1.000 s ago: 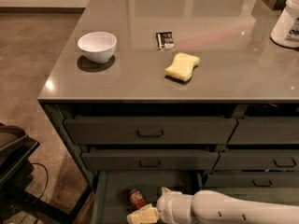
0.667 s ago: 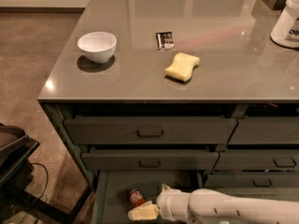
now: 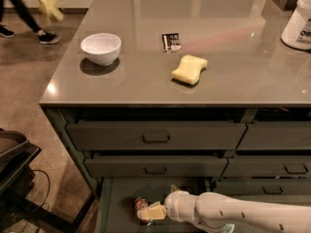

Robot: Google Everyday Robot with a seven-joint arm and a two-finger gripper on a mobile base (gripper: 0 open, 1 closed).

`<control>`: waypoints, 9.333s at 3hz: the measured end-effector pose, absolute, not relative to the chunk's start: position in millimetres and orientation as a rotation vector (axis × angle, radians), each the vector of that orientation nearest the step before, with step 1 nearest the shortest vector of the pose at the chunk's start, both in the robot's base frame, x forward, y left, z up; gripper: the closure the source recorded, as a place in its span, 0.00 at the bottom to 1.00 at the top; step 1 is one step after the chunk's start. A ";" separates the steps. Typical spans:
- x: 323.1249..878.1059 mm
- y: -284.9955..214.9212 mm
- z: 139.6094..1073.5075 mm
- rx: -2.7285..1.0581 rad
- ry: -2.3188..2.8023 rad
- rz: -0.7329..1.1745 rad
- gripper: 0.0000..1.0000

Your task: Pick coke can from bottom drawer and place on counter

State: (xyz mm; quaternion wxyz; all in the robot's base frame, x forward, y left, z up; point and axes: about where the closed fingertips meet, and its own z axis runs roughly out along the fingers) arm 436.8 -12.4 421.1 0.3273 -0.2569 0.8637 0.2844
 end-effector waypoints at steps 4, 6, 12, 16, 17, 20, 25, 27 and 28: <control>450.5 29.4 287.5 -0.579 2.321 0.759 0.00; 481.7 29.2 236.0 -0.600 2.355 0.734 0.00; 494.4 48.2 134.6 -0.573 2.469 0.577 0.00; 494.5 48.3 134.4 -0.573 2.469 0.577 0.88; 494.5 48.3 134.4 -0.573 2.469 0.577 1.00; 458.4 42.4 169.7 -0.763 2.444 0.790 1.00; 420.9 -30.7 284.3 -0.681 2.356 0.702 1.00; 388.5 -6.5 437.9 -0.692 2.236 0.537 1.00; 360.5 16.1 465.5 -0.831 2.179 0.532 1.00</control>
Offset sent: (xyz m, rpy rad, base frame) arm 0.0215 0.0405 -0.1538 0.0101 0.0531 -0.0562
